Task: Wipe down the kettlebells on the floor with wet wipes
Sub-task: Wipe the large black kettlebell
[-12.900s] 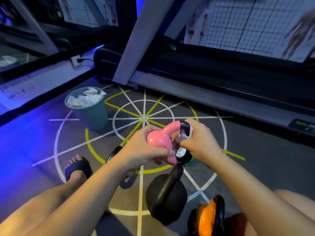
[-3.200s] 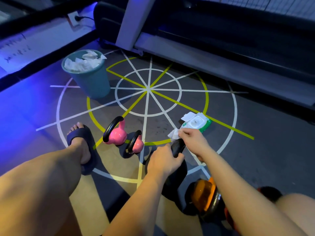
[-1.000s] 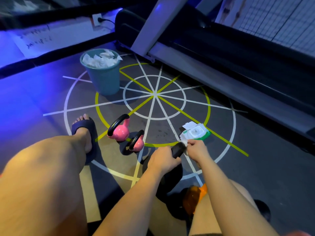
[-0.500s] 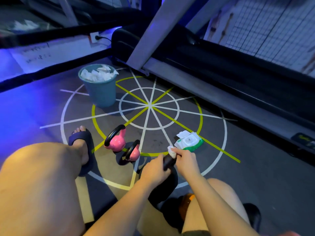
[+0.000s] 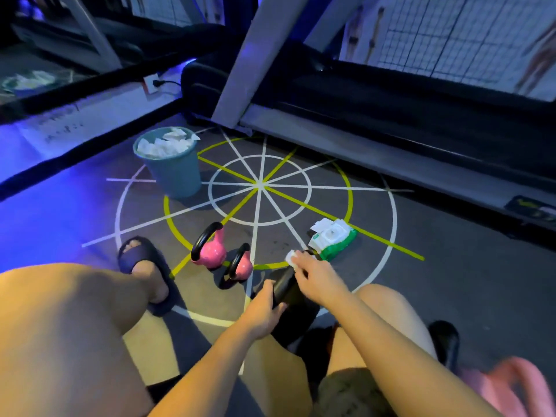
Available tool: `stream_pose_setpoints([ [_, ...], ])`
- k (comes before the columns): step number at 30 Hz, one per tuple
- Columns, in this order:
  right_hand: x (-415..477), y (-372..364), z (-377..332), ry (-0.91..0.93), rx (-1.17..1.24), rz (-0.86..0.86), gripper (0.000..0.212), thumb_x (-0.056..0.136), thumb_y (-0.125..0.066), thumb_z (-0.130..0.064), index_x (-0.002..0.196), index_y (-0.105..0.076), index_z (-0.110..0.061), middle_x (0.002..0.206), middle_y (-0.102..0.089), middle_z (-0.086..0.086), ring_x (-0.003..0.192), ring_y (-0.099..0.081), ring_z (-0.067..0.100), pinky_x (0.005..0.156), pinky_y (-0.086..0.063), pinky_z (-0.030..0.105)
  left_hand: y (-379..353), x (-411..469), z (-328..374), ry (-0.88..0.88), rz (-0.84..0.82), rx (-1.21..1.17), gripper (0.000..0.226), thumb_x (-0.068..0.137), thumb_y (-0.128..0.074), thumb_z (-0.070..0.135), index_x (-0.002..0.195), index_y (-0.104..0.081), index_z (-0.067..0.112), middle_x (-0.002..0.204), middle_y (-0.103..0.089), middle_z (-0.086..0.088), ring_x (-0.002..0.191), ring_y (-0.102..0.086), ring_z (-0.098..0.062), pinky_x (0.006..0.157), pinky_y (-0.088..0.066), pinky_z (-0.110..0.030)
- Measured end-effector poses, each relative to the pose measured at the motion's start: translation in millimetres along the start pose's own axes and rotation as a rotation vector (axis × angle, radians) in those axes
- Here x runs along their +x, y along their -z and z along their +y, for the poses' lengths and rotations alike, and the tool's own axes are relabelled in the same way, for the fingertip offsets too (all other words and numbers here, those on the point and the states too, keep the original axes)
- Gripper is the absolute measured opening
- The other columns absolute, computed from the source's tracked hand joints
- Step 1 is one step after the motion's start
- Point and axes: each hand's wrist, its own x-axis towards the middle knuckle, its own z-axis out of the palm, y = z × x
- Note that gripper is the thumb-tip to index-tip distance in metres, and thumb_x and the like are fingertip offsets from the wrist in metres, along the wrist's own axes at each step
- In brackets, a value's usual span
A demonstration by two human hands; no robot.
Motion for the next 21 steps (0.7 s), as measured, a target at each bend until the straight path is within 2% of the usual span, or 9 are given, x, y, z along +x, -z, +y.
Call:
stream_pose_setpoints([
  [2,7,-3,5,0.006,0.014,0.023,0.038,0.104,-0.043,-0.028,0.137,-0.057,-0.015,0.141,-0.056,0.009,0.132,-0.049,0.031,0.110,-0.038,0.042,6,5,0,0.017,-0.086,0.021,0.034,0.101,-0.060,0.028,0.121,-0.035,0.018,0.113,-0.053,0.000,0.102,-0.054,-0.016,0.077,-0.037,-0.025],
  [5,19,-1,6,-0.088,0.118,0.107,0.035,0.103,-0.046,-0.032,0.127,-0.065,-0.016,0.134,-0.062,0.007,0.123,-0.056,0.033,0.102,-0.045,0.042,13,13,-2,0.039,-0.182,0.039,0.040,0.100,-0.061,0.032,0.126,-0.034,0.019,0.120,-0.057,-0.006,0.110,-0.059,-0.023,0.094,-0.048,-0.039],
  [8,26,-1,1,-0.143,0.157,0.155,0.037,0.104,-0.044,-0.034,0.128,-0.065,-0.016,0.131,-0.065,0.008,0.121,-0.057,0.034,0.098,-0.045,0.040,16,15,-3,0.059,-0.224,0.044,0.040,0.101,-0.059,0.031,0.128,-0.032,0.019,0.120,-0.055,-0.003,0.113,-0.058,-0.023,0.094,-0.047,-0.036],
  [11,24,3,-6,-0.085,-0.020,0.046,0.036,0.107,-0.037,-0.025,0.133,-0.057,-0.010,0.132,-0.059,0.013,0.121,-0.055,0.035,0.096,-0.043,0.039,14,17,-6,0.041,-0.237,0.037,0.042,0.101,-0.059,0.031,0.131,-0.032,0.019,0.121,-0.054,-0.001,0.112,-0.056,-0.020,0.092,-0.044,-0.033],
  [13,18,1,-14,-0.021,-0.133,-0.051,0.036,0.107,-0.034,-0.018,0.140,-0.049,-0.011,0.144,-0.048,0.013,0.125,-0.052,0.035,0.098,-0.043,0.040,16,18,-9,0.020,-0.235,0.049,0.043,0.101,-0.059,0.030,0.132,-0.032,0.018,0.120,-0.054,-0.001,0.108,-0.056,-0.018,0.089,-0.043,-0.030],
  [16,6,-13,-18,0.041,-0.177,-0.164,0.039,0.107,-0.037,-0.025,0.144,-0.047,-0.019,0.161,-0.028,0.010,0.131,-0.049,0.037,0.103,-0.044,0.043,18,17,-8,-0.012,-0.240,0.047,0.053,0.100,-0.060,0.028,0.140,-0.028,0.016,0.125,-0.055,-0.003,0.110,-0.055,-0.016,0.087,-0.042,-0.026],
  [18,3,-19,-16,0.037,-0.149,-0.160,0.037,0.106,-0.039,-0.030,0.140,-0.052,-0.024,0.159,-0.034,0.009,0.127,-0.052,0.035,0.100,-0.046,0.042,21,13,-4,-0.014,-0.247,0.042,0.057,0.100,-0.061,0.027,0.143,-0.025,0.016,0.126,-0.053,-0.002,0.112,-0.054,-0.016,0.086,-0.040,-0.024],
  [21,7,-15,-13,-0.049,-0.071,-0.063,0.035,0.105,-0.039,-0.034,0.137,-0.052,-0.029,0.138,-0.056,0.007,0.119,-0.058,0.032,0.092,-0.049,0.040,26,12,-3,0.033,-0.317,0.014,0.056,0.096,-0.064,0.030,0.140,-0.030,0.019,0.125,-0.055,-0.004,0.115,-0.056,-0.020,0.097,-0.045,-0.033],
])
